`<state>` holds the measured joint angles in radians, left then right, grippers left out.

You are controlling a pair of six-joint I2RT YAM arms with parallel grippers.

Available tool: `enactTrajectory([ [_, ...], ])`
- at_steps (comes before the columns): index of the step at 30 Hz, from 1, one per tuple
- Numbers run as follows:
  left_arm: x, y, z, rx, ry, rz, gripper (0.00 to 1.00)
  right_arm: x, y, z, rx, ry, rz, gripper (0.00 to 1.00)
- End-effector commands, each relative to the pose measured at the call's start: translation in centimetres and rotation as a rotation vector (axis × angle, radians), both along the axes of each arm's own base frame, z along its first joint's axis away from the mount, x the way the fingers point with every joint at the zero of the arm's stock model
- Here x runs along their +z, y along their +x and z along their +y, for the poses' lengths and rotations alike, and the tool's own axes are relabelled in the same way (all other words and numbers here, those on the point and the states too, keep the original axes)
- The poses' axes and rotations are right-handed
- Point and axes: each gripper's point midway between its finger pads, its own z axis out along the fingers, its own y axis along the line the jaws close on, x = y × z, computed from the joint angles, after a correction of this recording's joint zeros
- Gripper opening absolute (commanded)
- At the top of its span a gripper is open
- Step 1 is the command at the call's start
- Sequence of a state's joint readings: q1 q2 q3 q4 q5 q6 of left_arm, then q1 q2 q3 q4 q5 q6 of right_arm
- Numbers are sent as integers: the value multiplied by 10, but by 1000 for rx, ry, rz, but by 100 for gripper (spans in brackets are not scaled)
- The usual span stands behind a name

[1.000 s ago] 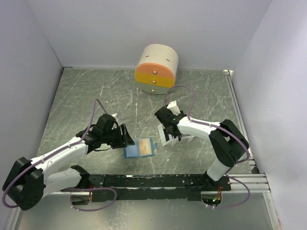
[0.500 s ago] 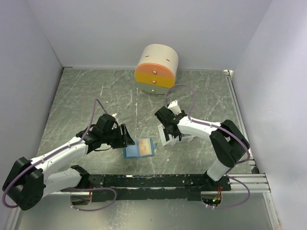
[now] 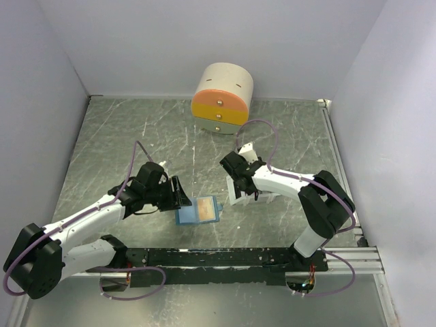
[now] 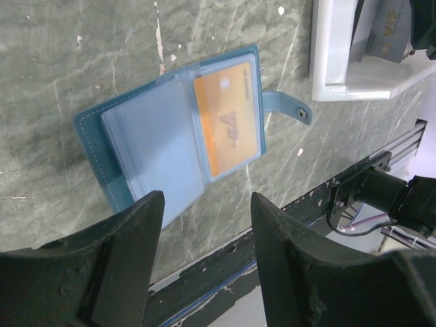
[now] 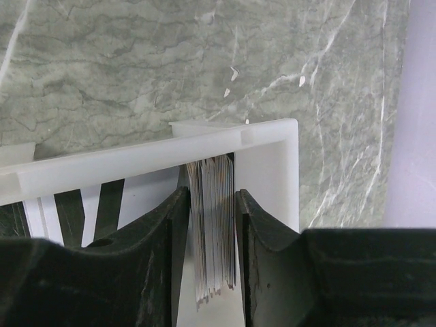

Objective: Put the credit cards into the card holder
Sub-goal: Pick up the credit card from the storage box.

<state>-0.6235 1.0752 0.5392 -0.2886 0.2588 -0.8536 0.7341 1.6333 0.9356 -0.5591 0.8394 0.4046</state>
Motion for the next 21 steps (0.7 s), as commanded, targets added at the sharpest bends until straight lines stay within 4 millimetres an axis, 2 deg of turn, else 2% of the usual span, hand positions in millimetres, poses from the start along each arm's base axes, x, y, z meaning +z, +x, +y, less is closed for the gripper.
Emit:
enactTrajectory([
  [1,5,1,-5,-13,-34,-11,65,22,7,-5,-33,-15,-73,31],
  [4,7,1,-6,-15,-36,-12,65,22,7,-5,-31,-18,-71,32],
  [13,7,2,-7,-15,-41,-11,65,20,8,-6,-35,-38,-60,42],
  [15,7,2,-9,-20,-49,-8,65,19,8,-5,-32,-35,-58,42],
  [21,8,2,-10,-19,-54,-7,65,21,8,-4,-22,-20,-65,33],
])
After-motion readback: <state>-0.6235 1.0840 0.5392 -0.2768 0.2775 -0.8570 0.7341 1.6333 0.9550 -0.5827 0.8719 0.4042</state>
